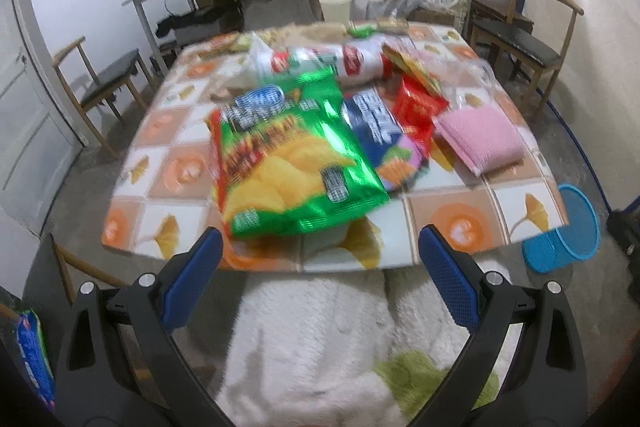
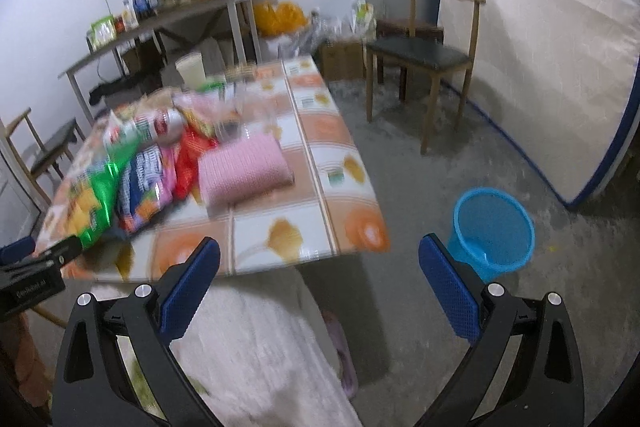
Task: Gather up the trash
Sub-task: 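Reach the right tool to the pink mesh sponge and close on it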
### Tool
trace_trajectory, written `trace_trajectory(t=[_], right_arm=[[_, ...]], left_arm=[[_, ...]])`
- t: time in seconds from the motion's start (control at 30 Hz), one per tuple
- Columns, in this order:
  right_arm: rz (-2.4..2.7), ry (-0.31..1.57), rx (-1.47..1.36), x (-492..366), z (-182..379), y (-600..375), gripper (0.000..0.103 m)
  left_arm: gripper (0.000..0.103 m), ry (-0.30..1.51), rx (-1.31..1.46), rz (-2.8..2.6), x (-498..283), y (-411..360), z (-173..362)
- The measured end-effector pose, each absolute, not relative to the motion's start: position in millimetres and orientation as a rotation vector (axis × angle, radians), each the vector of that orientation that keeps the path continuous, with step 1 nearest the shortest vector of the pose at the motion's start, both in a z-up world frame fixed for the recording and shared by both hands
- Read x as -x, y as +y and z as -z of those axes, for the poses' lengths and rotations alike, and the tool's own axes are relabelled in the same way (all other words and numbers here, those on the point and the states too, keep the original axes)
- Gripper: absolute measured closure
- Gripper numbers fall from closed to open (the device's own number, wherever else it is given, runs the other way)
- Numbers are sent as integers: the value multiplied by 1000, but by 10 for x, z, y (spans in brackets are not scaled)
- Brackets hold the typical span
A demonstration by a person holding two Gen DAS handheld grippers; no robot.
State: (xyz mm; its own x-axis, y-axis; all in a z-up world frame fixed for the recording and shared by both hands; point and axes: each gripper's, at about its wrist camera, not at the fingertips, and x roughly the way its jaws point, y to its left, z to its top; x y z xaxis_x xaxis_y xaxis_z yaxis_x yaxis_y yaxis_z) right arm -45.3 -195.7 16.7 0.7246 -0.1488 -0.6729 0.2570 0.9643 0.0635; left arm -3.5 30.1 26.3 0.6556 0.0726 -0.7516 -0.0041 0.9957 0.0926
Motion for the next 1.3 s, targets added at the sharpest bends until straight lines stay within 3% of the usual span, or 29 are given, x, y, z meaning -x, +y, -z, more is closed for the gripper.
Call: trace_trajectory(t=[0.23,0.43,0.63,0.83,1.03,1.3], right_arm=[[223,540,-57,322,-519,-1917,6],[138,517,-114,97,-673,-2033,6],[-15,678,-381,-328,-445,-2255,6],[-176,861,-770,-750,126,-2470,6],[-163,1009,-911,-1124,518,-2400,12],[-39,1111,-1025,-1471,775,-2391,12]], left_arm=[[9,797,-102,0,-165,386,-524],[9,763,-61,183,-379,401,-619],[9,820,34,364,-643,322,-594],[9,855,106,479,-844,175,-511],[9,831,95,543,-987,39,-478],[9,833,124,571,-1097,63,-411]])
